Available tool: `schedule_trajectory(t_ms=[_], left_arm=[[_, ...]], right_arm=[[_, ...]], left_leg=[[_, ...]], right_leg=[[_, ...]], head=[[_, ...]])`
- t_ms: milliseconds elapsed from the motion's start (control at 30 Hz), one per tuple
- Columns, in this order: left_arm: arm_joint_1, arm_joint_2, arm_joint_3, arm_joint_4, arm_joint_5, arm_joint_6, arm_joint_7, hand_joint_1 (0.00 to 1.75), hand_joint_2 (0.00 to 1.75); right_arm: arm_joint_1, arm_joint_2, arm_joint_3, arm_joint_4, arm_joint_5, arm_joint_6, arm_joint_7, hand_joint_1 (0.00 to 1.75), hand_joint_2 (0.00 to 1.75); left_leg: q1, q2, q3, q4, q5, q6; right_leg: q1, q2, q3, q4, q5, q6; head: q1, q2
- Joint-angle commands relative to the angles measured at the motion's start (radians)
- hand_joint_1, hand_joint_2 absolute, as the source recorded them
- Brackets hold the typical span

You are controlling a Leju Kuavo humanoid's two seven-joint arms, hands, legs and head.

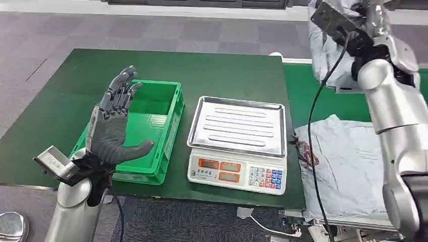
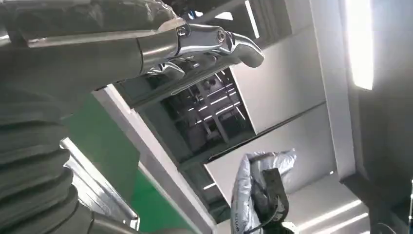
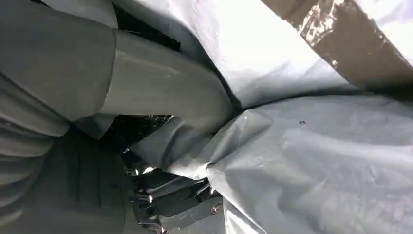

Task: Moved the parcel from conveyor to table for the left to box.

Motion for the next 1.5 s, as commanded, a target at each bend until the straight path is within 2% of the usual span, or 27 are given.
schedule_trajectory(t_ms=[33, 167, 300, 1500], left_arm=[[-0.042, 0.020, -0.045, 0.084, 0.007, -0.006, 0.006, 0.00, 1.75], [-0.020, 0.026, -0.037, 0.061, 0.008, -0.002, 0.011, 0.00, 1.75], [-0.002, 0.025, -0.030, 0.054, 0.010, -0.005, 0.012, 0.00, 1.75], [-0.002, 0.025, -0.030, 0.054, 0.010, -0.005, 0.012, 0.00, 1.75]], right_arm=[[0.018, 0.069, 0.142, -0.007, -0.015, 0.048, -0.046, 1.75, 1.75], [0.012, 0.102, 0.193, -0.010, -0.018, 0.084, -0.062, 1.75, 1.75], [0.026, 0.096, 0.251, -0.029, -0.049, 0.109, -0.076, 1.75, 1.75], [0.027, 0.095, 0.251, -0.029, -0.049, 0.109, -0.076, 1.75, 1.75]], left_leg=[[0.000, 0.001, 0.001, -0.002, 0.000, 0.000], [0.000, 0.003, 0.001, -0.001, 0.000, 0.000], [0.000, 0.002, 0.001, -0.001, 0.000, 0.000], [0.001, 0.000, 0.000, -0.001, 0.000, 0.000]], right_leg=[[0.000, 0.001, 0.001, -0.002, 0.001, -0.001], [0.000, 0.002, 0.000, 0.000, 0.000, -0.001], [0.000, 0.002, 0.000, -0.001, 0.001, -0.001], [0.001, 0.000, 0.001, -0.001, 0.000, -0.001]], head=[[0.000, 0.000], [0.000, 0.000], [0.000, 0.000], [0.000, 0.000]])
